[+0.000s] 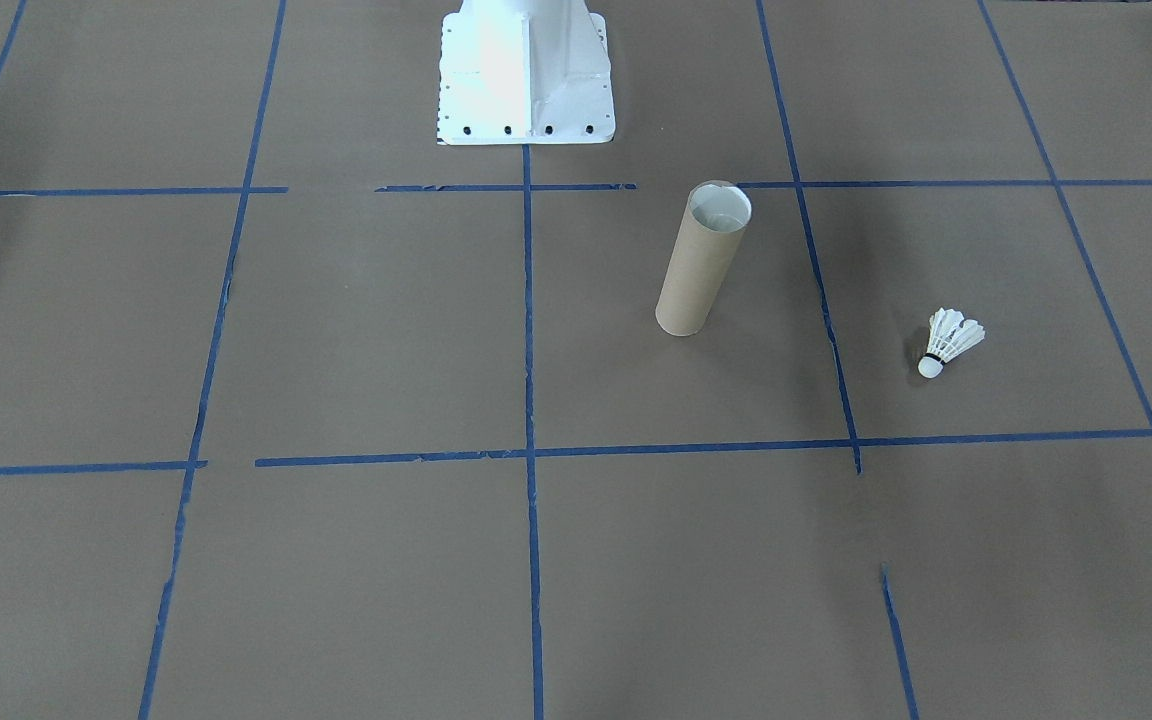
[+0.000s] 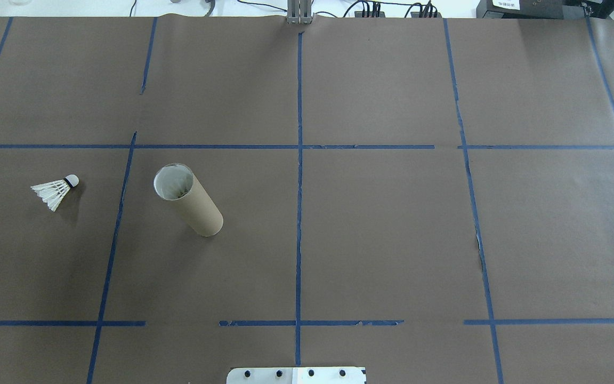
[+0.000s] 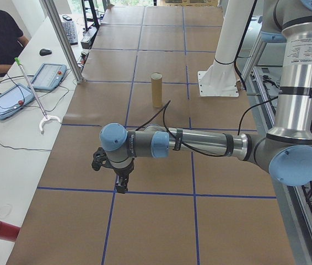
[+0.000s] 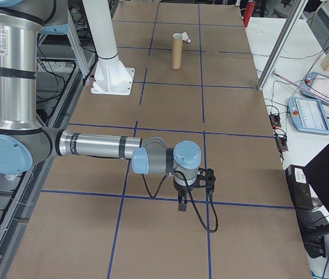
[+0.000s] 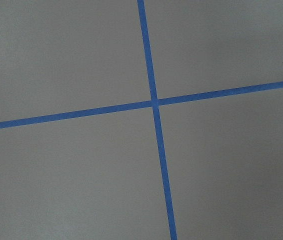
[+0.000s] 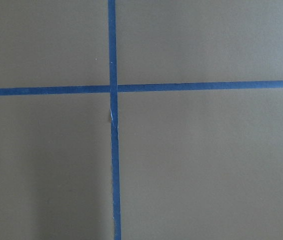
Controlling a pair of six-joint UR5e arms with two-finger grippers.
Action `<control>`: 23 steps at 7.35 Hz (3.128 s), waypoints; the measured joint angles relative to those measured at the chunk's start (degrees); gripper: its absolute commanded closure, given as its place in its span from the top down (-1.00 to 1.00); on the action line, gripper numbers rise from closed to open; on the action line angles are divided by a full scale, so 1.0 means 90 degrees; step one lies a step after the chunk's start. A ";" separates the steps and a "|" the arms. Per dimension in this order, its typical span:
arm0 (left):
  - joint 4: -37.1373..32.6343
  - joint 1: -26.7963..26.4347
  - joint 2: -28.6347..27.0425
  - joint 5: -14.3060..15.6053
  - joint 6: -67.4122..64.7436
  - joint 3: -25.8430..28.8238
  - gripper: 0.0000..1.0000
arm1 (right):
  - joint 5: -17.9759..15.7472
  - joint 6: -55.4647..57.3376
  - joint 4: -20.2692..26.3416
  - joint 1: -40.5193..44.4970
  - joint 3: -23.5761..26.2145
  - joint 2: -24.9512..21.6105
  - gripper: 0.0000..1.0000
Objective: Collect badminton balls into bucket
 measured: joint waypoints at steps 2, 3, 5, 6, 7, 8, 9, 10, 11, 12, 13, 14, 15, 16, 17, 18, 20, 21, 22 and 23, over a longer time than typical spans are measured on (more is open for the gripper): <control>0.0008 0.0000 -0.0038 -0.0012 -0.0034 0.0011 1.00 | 0.0000 0.0000 0.0002 0.0000 0.0000 0.0000 1.00; 0.0007 0.0000 -0.0083 -0.0023 -0.0234 -0.0037 1.00 | 0.0000 0.0000 0.0004 0.0000 0.0000 0.0000 1.00; -0.0011 0.0036 -0.0161 -0.0132 -0.1199 -0.0468 1.00 | 0.0000 0.0000 0.0005 0.0000 0.0000 0.0000 1.00; -0.0016 0.0127 -0.0160 -0.0266 -0.1648 -0.0747 1.00 | 0.0000 0.0000 0.0005 0.0000 0.0000 0.0000 1.00; -0.0036 0.0256 -0.0154 -0.0372 -0.1982 -0.0982 1.00 | 0.0000 0.0000 0.0005 0.0000 0.0000 0.0000 1.00; -0.0153 0.0435 -0.0142 -0.0445 -0.2173 -0.1153 1.00 | 0.0000 0.0000 0.0005 0.0000 0.0000 0.0000 1.00; -0.0361 0.0650 -0.0128 -0.0500 -0.2357 -0.1267 1.00 | 0.0000 0.0000 0.0005 0.0000 0.0000 0.0000 1.00; -0.0584 0.0835 -0.0141 -0.0524 -0.2770 -0.1328 1.00 | 0.0000 0.0000 0.0003 0.0000 0.0000 0.0000 1.00; -0.0867 0.1064 -0.0167 -0.0527 -0.3352 -0.1373 1.00 | 0.0000 0.0000 0.0001 0.0000 0.0000 0.0000 1.00; -0.1240 0.1323 -0.0155 -0.0489 -0.3909 -0.1429 1.00 | 0.0000 0.0000 0.0003 0.0000 0.0000 0.0000 1.00; -0.1691 0.1537 -0.0107 -0.0417 -0.4530 -0.1492 1.00 | 0.0000 0.0000 0.0004 0.0000 0.0000 0.0000 1.00; -0.2121 0.1651 -0.0026 -0.0373 -0.5119 -0.1507 1.00 | 0.0000 0.0000 0.0005 0.0000 0.0000 0.0000 1.00; -0.2635 0.1701 0.0187 -0.0352 -0.5566 -0.1510 1.00 | 0.0000 0.0000 0.0005 0.0000 0.0000 0.0000 1.00; -0.3562 0.1720 0.0636 -0.0296 -0.6024 -0.1467 1.00 | 0.0000 0.0000 0.0005 0.0000 0.0000 0.0000 1.00; -0.4864 0.1724 0.1129 -0.0210 -0.6672 -0.1254 1.00 | 0.0000 0.0000 0.0005 0.0000 0.0000 0.0000 1.00; -0.6013 0.1742 0.1401 -0.0167 -0.7454 -0.0932 1.00 | 0.0000 0.0000 0.0005 0.0000 0.0000 0.0000 1.00; -0.6895 0.1871 0.1525 -0.0077 -0.8519 -0.0512 1.00 | 0.0000 0.0000 0.0005 0.0000 0.0000 0.0000 1.00; -0.7027 0.2128 0.1473 0.0126 -0.9031 -0.0426 1.00 | 0.0000 0.0000 0.0005 0.0000 0.0000 0.0000 1.00; -0.7130 0.2518 0.1350 0.0425 -0.9662 -0.0378 1.00 | 0.0000 0.0000 0.0005 0.0000 0.0000 0.0000 1.00; -0.7264 0.2882 0.1228 0.0688 -1.0230 -0.0332 1.00 | 0.0000 0.0000 0.0005 0.0000 0.0000 0.0000 1.00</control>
